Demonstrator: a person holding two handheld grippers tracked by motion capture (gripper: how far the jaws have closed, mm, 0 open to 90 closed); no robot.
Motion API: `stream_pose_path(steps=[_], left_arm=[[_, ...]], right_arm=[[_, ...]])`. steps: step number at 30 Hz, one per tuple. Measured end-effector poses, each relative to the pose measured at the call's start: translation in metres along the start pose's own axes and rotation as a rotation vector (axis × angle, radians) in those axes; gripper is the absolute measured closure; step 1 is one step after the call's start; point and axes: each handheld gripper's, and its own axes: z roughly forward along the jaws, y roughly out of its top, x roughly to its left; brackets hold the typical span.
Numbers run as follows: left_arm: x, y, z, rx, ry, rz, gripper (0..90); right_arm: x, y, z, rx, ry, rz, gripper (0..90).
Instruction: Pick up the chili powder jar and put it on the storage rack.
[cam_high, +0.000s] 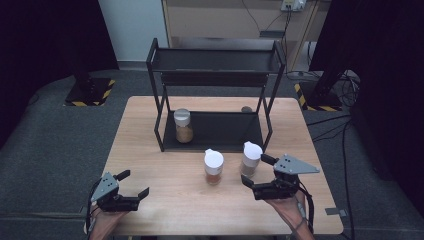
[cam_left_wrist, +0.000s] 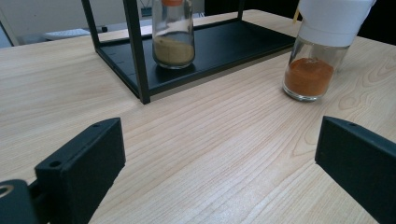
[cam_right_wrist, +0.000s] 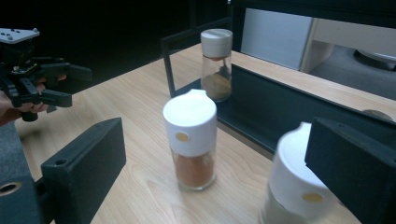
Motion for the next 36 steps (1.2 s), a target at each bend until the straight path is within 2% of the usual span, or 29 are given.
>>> stream_pose_path(steps=[9,19,30,36], left_arm=[[0.001,0.000,0.000,-0.002,-0.003,-0.002,0.6],[0.000,0.000,0.000,0.000,-0.004,0.005,0.6],[0.000,0.000,0.000,-0.002,-0.004,0.003,0.6],[0.000,0.000,-0.001,-0.003,-0.004,0.002,0.6]], right_arm=[[-0.001,0.013,0.034,0.042,0.034,0.001,5.5],[0.004,0.021,0.066,0.078,0.046,-0.024,5.6],[0.005,0.024,0.098,0.135,0.051,-0.028,6.0],[0.004,0.021,0.113,0.167,0.057,-0.015,6.2]])
